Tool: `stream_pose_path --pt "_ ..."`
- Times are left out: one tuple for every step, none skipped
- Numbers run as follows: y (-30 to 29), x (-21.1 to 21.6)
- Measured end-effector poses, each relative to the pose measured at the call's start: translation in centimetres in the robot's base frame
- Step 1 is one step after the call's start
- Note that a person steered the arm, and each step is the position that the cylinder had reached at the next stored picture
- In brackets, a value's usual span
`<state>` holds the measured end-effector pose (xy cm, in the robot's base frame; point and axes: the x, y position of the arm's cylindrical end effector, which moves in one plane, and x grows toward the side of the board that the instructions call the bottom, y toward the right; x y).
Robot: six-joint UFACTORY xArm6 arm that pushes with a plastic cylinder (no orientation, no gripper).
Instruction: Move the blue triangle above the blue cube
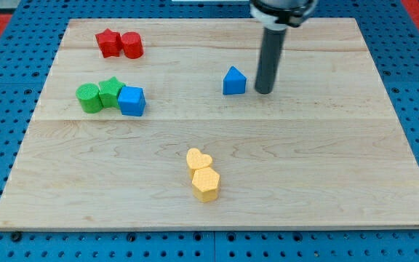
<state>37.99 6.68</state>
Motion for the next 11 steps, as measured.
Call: stream_pose_path --pt "-4.8 0.0" --pt "-8.1 0.0" --pt "-8.7 0.0" --pt "-3.4 0.0" --pt "1.4 0.0" --pt "-1.1 -3.4" --pt "-11.6 -4.0" --pt "-20.2 -2.0" --pt "-19.0 -3.8" --pt "-20.9 -4.9" --pt "-27.3 -4.9"
